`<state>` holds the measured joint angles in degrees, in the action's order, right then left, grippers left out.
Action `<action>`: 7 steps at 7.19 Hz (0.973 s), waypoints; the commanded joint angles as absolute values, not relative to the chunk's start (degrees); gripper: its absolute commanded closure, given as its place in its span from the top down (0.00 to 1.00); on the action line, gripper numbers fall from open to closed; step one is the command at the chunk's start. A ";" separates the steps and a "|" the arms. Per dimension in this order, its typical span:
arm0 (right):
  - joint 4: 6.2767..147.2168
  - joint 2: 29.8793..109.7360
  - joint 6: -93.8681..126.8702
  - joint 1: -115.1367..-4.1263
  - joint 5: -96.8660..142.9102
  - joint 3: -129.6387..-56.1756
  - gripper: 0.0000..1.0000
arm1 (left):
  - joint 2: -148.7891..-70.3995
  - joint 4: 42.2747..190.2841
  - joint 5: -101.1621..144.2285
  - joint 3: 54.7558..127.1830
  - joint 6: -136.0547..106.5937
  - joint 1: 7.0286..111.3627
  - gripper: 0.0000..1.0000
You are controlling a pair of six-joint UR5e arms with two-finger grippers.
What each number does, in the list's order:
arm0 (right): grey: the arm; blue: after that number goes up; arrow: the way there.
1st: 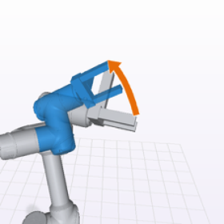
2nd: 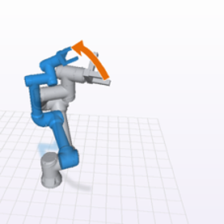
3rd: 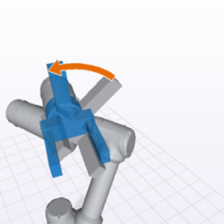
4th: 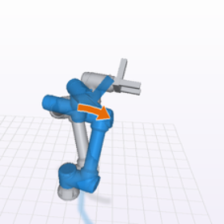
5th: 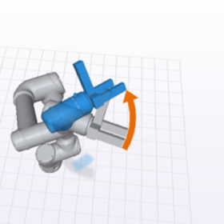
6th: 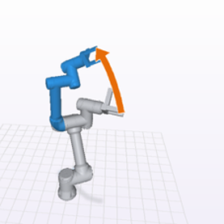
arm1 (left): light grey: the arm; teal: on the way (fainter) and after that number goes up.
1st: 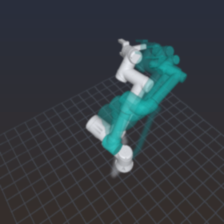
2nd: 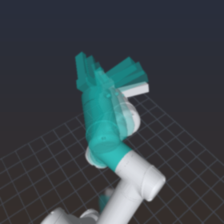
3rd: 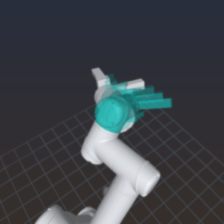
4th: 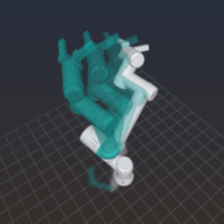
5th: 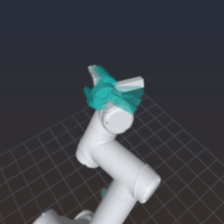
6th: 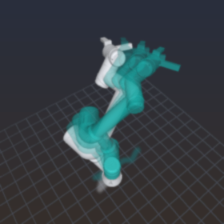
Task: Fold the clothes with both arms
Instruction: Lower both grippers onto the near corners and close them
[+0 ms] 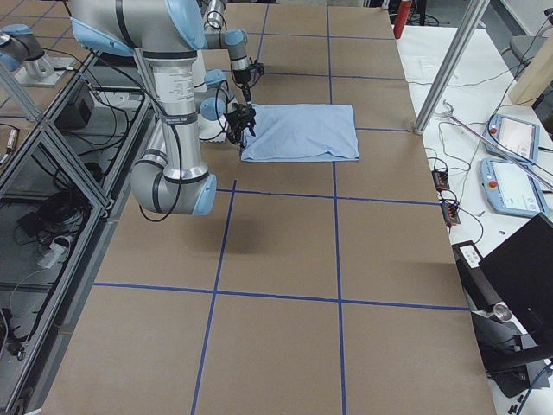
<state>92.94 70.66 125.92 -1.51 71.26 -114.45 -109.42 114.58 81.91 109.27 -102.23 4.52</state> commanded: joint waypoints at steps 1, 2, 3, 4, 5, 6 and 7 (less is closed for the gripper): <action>92.90 69.88 126.03 -1.23 71.02 -113.04 0.79 | -109.42 114.61 81.91 109.25 -102.22 4.48 0.00; 92.90 69.26 126.04 -1.23 70.93 -112.68 0.76 | -109.42 114.61 81.91 109.25 -102.22 4.57 0.00; 92.90 68.65 126.12 -1.23 70.67 -112.41 0.71 | -109.42 114.61 81.91 109.34 -102.22 4.57 0.00; 92.81 68.47 126.12 -1.23 70.06 -111.89 0.68 | -109.42 114.61 81.91 109.34 -102.22 4.57 0.00; 92.46 68.47 126.12 -1.40 69.70 -111.71 0.62 | -109.42 114.61 81.91 109.34 -102.22 4.57 0.00; 92.37 68.47 127.25 -1.41 69.26 -111.62 0.50 | -109.42 114.61 81.91 109.34 -102.22 4.48 0.00; 92.29 68.38 129.79 -1.58 69.17 -111.71 0.20 | -109.42 114.61 81.91 109.34 -102.22 4.57 0.00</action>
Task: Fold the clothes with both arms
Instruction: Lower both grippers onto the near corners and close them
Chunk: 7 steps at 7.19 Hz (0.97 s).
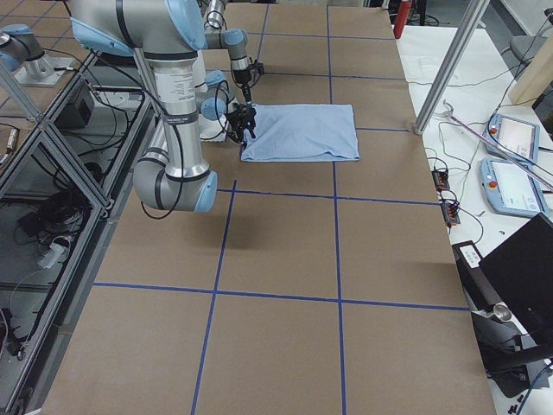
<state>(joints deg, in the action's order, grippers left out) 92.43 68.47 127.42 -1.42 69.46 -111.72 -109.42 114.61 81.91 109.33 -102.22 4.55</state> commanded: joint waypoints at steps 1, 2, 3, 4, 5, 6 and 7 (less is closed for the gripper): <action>92.29 68.03 129.81 -1.67 69.17 -111.71 0.00 | -109.42 114.61 81.91 109.34 -102.22 4.57 0.00; 92.29 68.03 129.81 -1.76 69.17 -111.62 0.00 | -109.42 114.61 81.91 109.42 -102.22 4.48 0.00; 92.29 68.03 129.81 -1.84 69.17 -111.62 0.00 | -109.42 114.61 81.91 109.51 -102.22 4.48 0.00; 92.29 68.03 129.81 -1.93 69.08 -111.62 0.00 | -109.42 114.61 81.91 109.60 -102.22 4.48 0.00; 92.55 68.03 129.55 -2.02 68.65 -111.80 0.00 | -109.42 114.61 81.91 109.95 -102.13 4.48 0.00; 92.90 67.33 129.03 -2.80 68.73 -112.67 0.00 | -109.42 114.35 82.00 111.69 -101.43 5.00 0.00; 93.51 67.15 128.85 -3.16 68.99 -115.55 0.00 | -109.25 113.48 82.35 115.45 -98.64 5.71 0.00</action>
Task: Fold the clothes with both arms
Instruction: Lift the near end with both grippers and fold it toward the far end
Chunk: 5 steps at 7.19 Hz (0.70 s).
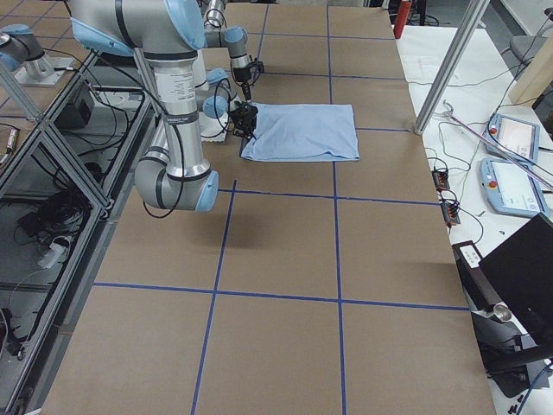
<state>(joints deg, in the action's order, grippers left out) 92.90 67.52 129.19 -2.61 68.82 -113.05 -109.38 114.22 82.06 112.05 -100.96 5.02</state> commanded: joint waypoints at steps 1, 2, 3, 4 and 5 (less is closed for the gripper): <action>98.39 67.15 128.76 -3.34 69.08 -122.54 0.00 | -109.34 109.20 82.53 120.53 -97.48 5.71 0.00; 110.01 64.80 128.67 -2.56 69.87 -131.48 0.00 | -109.42 101.68 84.79 128.07 -97.38 6.23 0.00; 119.78 60.60 128.76 -2.46 72.48 -137.49 0.00 | -110.29 94.99 89.77 134.84 -96.16 8.42 0.00; 123.45 56.99 128.59 -3.16 73.38 -138.42 0.00 | -113.26 88.66 92.61 138.39 -94.41 10.79 0.00; 123.22 56.78 127.89 -3.16 73.48 -136.69 0.00 | -115.38 86.33 92.64 137.91 -93.35 11.85 0.00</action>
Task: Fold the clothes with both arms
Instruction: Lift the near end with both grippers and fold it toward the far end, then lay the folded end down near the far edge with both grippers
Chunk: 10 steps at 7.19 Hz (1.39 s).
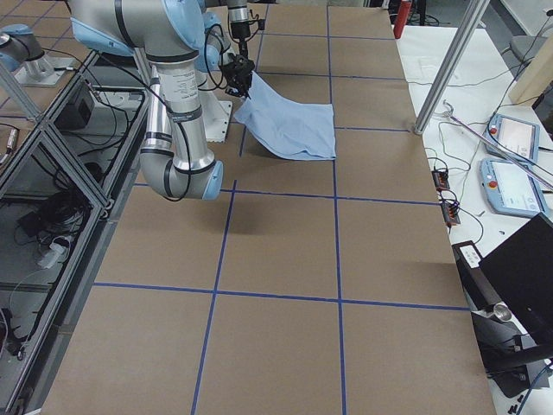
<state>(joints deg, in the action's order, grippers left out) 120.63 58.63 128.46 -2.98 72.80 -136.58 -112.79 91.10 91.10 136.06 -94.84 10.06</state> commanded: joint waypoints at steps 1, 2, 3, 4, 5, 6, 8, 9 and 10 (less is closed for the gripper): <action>122.96 56.52 125.36 -3.34 72.95 -133.97 0.00 | -115.49 86.40 92.46 136.07 -92.03 13.43 0.00; 118.87 56.43 121.42 -6.56 73.04 -130.64 0.00 | -115.75 86.66 92.55 132.40 -89.93 16.32 0.00; 114.30 56.25 118.68 -10.16 73.21 -126.26 0.00 | -117.49 87.18 92.55 127.93 -86.34 20.00 0.00; 109.04 56.25 115.96 -13.24 73.91 -121.51 0.00 | -119.16 89.45 92.64 122.31 -83.35 23.78 0.00; 105.33 55.99 114.45 -16.93 75.74 -117.20 0.00 | -119.96 94.61 92.81 116.17 -81.67 26.78 0.00; 100.42 55.03 112.61 -19.22 76.20 -111.24 0.00 | -121.80 99.53 92.73 108.45 -79.82 28.72 0.00; 90.22 51.97 110.41 -22.31 76.38 -97.28 0.00 | -123.91 106.32 92.37 97.00 -78.05 29.97 0.00; 87.13 49.51 110.30 -23.28 76.46 -90.33 0.00 | -125.67 106.87 91.85 93.46 -77.26 29.97 0.00; 85.01 49.13 109.69 -24.34 77.33 -87.22 0.00 | -127.08 106.96 90.80 90.38 -76.99 30.06 0.00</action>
<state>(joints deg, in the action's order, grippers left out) 88.41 50.51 110.43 -22.97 76.62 -92.95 -125.28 106.18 91.78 94.71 -77.56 29.89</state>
